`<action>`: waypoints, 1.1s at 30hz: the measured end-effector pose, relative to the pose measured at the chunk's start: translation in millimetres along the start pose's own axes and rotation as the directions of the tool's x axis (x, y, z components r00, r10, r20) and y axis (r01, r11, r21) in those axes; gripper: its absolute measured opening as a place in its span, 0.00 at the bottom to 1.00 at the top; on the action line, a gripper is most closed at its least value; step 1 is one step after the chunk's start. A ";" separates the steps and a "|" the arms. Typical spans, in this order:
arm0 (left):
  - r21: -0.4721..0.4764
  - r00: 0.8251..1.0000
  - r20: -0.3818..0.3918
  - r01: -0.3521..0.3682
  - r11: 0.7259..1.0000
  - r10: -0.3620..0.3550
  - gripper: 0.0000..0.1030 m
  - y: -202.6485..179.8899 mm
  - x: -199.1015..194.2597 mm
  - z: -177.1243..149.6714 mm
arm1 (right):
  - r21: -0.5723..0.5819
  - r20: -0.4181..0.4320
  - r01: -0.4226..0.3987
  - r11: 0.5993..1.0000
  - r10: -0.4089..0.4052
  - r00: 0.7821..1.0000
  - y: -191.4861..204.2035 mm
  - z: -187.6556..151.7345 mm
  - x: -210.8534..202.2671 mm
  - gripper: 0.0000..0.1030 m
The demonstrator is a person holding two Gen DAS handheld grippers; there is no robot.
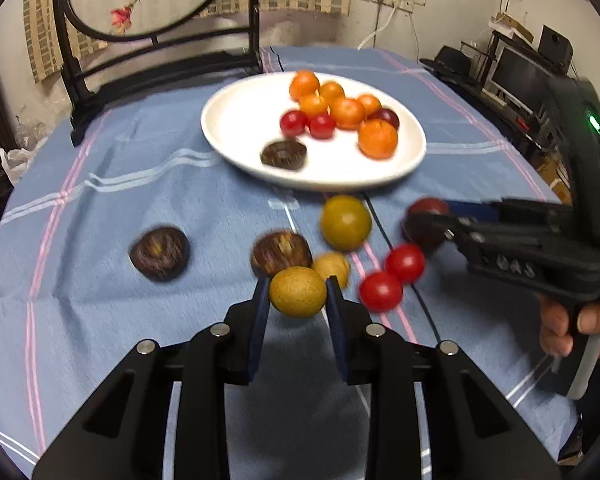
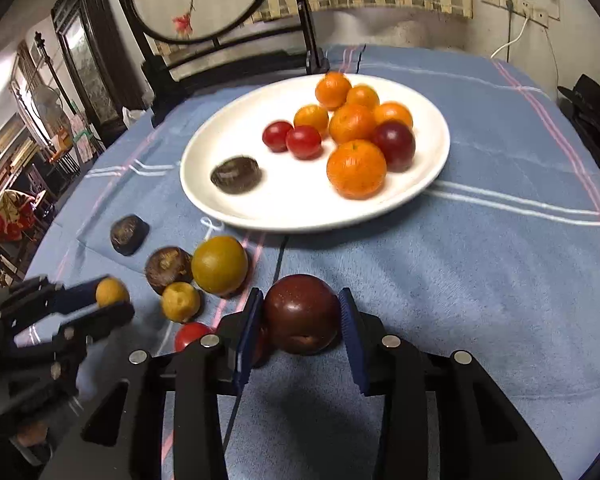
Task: Organize fruits
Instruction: 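Grasp a dark red plum with the right gripper while the left grasps a small yellow fruit, then lower the plum and yellow fruit onto the white plate and open both grippers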
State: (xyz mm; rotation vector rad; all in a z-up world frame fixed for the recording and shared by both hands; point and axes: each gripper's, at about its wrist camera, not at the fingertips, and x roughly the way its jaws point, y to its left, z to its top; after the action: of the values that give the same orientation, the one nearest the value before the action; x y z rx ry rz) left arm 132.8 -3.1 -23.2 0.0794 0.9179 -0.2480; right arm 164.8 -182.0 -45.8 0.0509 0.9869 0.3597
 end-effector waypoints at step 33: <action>-0.115 0.992 0.046 -0.111 0.987 0.117 0.56 25.3 56.3 112.7 | -0.071 0.134 0.052 0.996 -0.042 0.990 11.5 54.2 8.7 0.49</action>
State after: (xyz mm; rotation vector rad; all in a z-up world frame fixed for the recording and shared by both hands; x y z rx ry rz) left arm 259.1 -8.2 -0.5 0.0214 0.8699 -0.0919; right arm 210.7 -161.9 -20.3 -0.0155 0.8418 0.3448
